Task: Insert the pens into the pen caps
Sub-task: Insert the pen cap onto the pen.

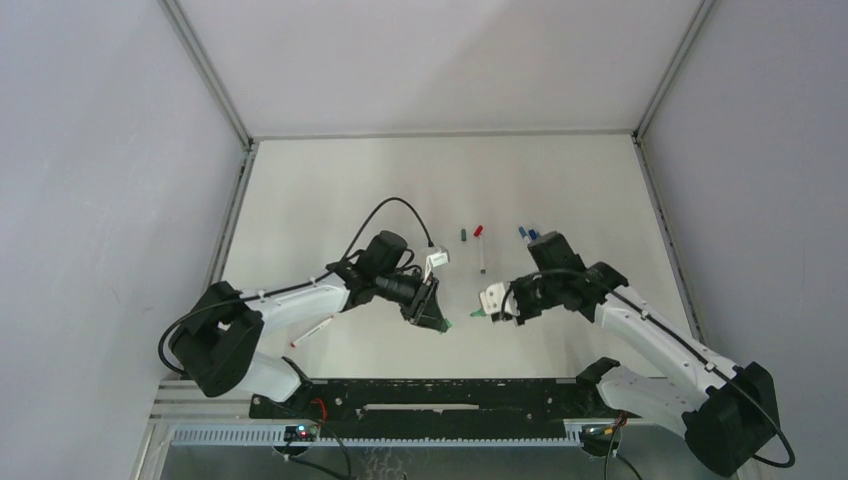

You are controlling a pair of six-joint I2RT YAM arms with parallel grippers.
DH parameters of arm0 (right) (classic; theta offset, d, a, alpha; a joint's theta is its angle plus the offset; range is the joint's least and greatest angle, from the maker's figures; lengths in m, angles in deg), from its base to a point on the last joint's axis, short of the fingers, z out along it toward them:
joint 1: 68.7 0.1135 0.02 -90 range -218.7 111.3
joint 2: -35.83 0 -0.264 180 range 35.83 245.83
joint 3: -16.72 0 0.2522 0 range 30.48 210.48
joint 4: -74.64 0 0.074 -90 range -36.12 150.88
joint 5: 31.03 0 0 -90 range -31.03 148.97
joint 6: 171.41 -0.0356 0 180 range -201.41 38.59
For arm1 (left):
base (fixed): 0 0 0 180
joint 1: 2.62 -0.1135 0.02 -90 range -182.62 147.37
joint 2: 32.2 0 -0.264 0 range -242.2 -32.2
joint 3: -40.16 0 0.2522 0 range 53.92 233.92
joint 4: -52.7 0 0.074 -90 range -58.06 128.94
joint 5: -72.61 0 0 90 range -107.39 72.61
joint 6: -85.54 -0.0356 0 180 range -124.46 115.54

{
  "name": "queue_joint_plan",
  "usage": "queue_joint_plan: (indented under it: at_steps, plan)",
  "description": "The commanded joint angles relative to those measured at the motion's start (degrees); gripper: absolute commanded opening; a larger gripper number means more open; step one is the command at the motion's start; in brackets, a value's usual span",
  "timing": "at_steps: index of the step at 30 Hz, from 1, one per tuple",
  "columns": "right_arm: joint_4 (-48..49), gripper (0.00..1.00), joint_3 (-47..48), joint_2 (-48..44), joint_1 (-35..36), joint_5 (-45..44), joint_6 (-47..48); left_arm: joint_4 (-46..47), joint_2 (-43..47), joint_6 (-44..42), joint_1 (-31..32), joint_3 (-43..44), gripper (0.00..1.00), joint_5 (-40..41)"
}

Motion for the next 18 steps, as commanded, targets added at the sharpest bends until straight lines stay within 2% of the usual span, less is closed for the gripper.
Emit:
queue_joint_plan:
  at_steps: [1,7,18]
  plan:
    - [3.84,0.00,-4.27,-2.85,3.82,-10.16,10.73,1.88,2.69,-1.13,1.56,-1.64,0.12,-4.75]
    - [8.69,0.00,-6.62,-1.47,9.63,-17.12,9.99,2.01,2.92,-1.16,2.58,-1.29,0.12,-6.46]
    - [12.16,0.00,-6.66,0.59,14.93,-19.91,5.31,2.17,1.34,-1.01,4.09,0.10,0.12,-7.15]
